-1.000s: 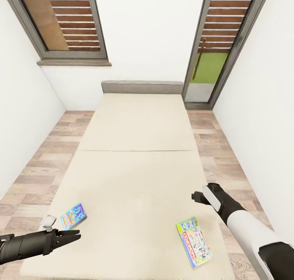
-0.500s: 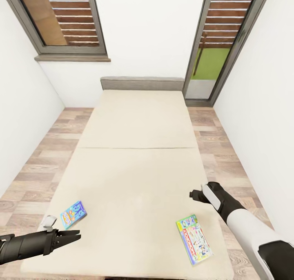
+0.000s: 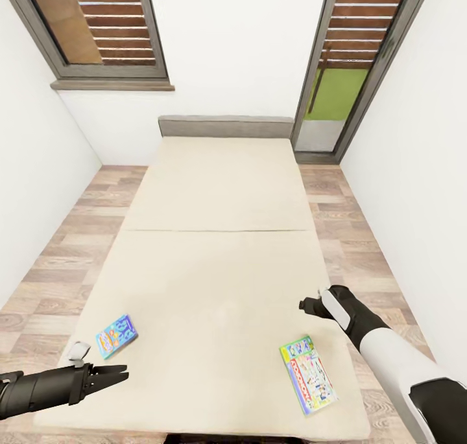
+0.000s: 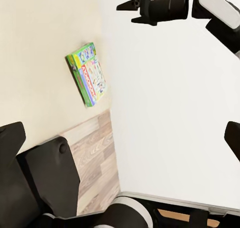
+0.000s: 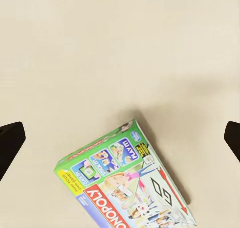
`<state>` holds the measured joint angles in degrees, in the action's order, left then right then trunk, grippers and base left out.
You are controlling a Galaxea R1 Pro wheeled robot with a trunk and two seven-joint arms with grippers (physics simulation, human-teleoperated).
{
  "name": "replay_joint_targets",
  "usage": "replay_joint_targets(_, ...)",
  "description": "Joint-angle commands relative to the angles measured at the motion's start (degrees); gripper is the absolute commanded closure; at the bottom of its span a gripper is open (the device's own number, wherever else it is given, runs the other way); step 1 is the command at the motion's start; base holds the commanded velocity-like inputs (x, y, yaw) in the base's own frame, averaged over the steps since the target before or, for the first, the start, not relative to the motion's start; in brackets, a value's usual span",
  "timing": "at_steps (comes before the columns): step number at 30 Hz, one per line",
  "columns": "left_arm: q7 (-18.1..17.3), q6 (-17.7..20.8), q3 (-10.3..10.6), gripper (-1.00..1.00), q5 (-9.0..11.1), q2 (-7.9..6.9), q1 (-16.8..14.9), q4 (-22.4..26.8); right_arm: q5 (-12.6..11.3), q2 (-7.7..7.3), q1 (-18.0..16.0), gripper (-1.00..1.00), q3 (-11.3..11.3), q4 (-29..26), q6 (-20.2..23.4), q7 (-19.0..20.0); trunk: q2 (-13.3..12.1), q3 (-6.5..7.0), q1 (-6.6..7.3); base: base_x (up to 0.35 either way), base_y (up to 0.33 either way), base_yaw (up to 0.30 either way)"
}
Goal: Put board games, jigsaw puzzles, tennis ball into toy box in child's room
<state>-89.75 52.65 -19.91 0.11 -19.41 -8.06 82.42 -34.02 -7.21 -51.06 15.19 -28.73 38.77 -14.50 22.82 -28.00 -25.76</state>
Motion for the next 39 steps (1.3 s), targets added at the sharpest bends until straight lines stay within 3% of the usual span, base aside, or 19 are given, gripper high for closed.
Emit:
replay_joint_targets(1, -0.2, 0.6, 0.0, -1.00, -0.1, -0.01, 0.0, 0.0, -0.6, -0.08, -0.1, -1.00, 0.4, -0.1, 0.2, -0.5, 0.1, -0.18, -0.03, 0.000, 0.000, 0.000)
replay_joint_targets(20, -0.2, 0.6, -0.2, -1.00, 0.0, -0.01, 0.0, 0.0, -0.6, -0.08, -0.7, -1.00, 0.4, -0.1, -0.1, -0.5, 0.1, -1.96, -0.03, 0.000, 0.000, 0.000)
replay_joint_targets(39, -0.2, 0.6, -0.4, -1.00, 0.0, -0.01, 0.0, 0.0, -0.6, -0.17, -0.8, -1.00, 0.3, 0.0, -3.9, -0.4, 0.1, -3.74, -0.03, 0.000, 0.000, 0.000)
